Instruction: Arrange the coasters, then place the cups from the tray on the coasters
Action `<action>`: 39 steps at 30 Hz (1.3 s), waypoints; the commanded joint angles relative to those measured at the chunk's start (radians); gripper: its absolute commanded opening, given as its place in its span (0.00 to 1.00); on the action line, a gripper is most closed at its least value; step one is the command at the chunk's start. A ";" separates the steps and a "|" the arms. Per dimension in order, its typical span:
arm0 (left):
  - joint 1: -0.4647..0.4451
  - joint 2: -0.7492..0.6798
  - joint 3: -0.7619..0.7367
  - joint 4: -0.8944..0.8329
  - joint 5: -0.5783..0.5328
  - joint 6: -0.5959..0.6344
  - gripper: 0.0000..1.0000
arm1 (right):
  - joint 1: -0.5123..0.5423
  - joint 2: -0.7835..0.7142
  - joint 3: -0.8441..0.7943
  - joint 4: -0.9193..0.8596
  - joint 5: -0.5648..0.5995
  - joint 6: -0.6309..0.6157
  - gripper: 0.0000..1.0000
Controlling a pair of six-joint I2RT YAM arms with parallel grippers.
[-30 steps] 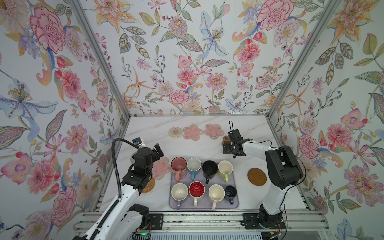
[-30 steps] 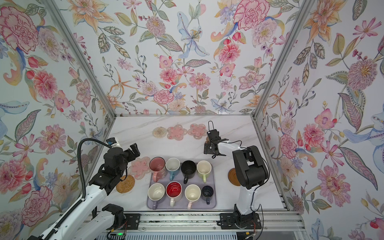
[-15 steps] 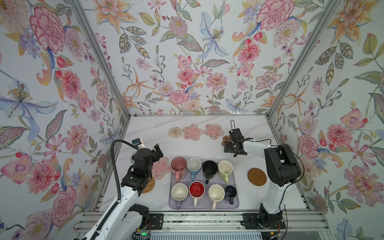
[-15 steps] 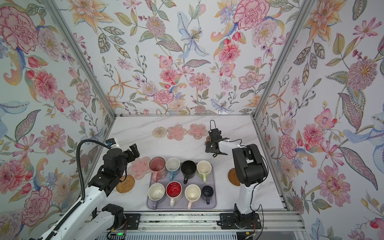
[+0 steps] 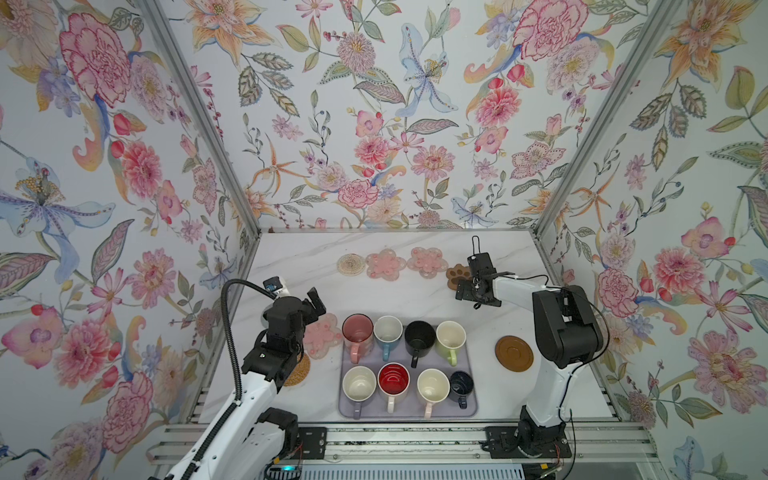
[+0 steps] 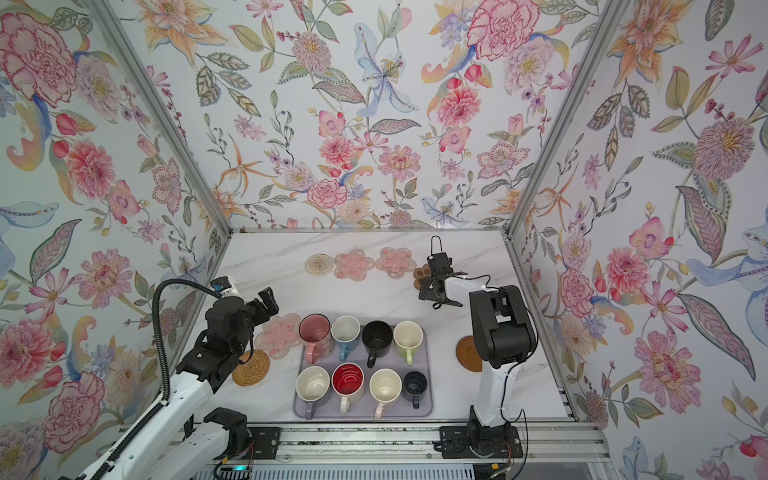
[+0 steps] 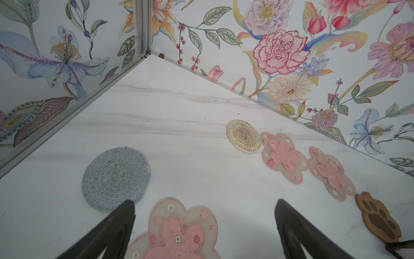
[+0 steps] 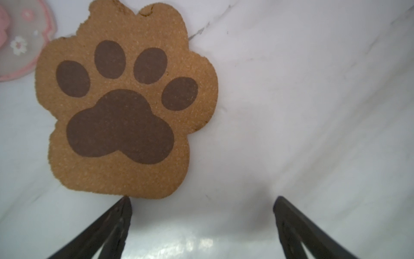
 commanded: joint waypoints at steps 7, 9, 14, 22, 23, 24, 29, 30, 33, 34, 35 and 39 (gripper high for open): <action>0.012 -0.004 0.006 -0.028 -0.011 0.001 0.99 | -0.032 -0.024 0.017 -0.024 -0.058 -0.009 0.99; 0.013 -0.001 0.008 -0.027 -0.011 0.001 0.99 | -0.030 -0.051 0.001 -0.013 -0.069 0.000 0.99; 0.013 0.005 0.010 -0.022 -0.007 -0.002 0.99 | -0.003 -0.102 -0.034 0.009 -0.088 0.031 0.99; 0.014 0.007 0.015 -0.026 0.000 -0.001 0.99 | 0.037 -0.042 0.004 0.015 -0.076 0.067 0.99; 0.014 0.005 0.016 -0.027 -0.003 -0.001 0.99 | 0.043 -0.032 0.013 0.011 -0.067 0.066 0.99; 0.013 0.000 0.014 -0.028 -0.004 -0.001 0.99 | 0.048 -0.019 0.024 0.008 -0.056 0.066 0.99; 0.018 -0.017 0.008 -0.038 -0.010 -0.001 0.99 | 0.060 0.033 0.067 -0.005 -0.032 0.073 0.99; 0.018 -0.020 0.007 -0.041 -0.011 0.001 0.99 | 0.062 0.040 0.072 -0.007 -0.029 0.075 0.99; 0.019 -0.025 0.007 -0.045 -0.013 0.002 0.99 | 0.063 0.063 0.087 -0.009 -0.020 0.080 0.99; 0.020 -0.025 0.008 -0.045 -0.014 0.002 0.99 | 0.063 0.069 0.092 -0.008 -0.018 0.082 0.99; 0.021 -0.027 0.008 -0.045 -0.013 0.001 0.99 | 0.065 0.075 0.096 -0.010 -0.013 0.084 0.99; 0.020 -0.024 0.005 -0.045 -0.008 -0.004 0.99 | 0.072 0.100 0.113 -0.010 0.014 0.088 0.99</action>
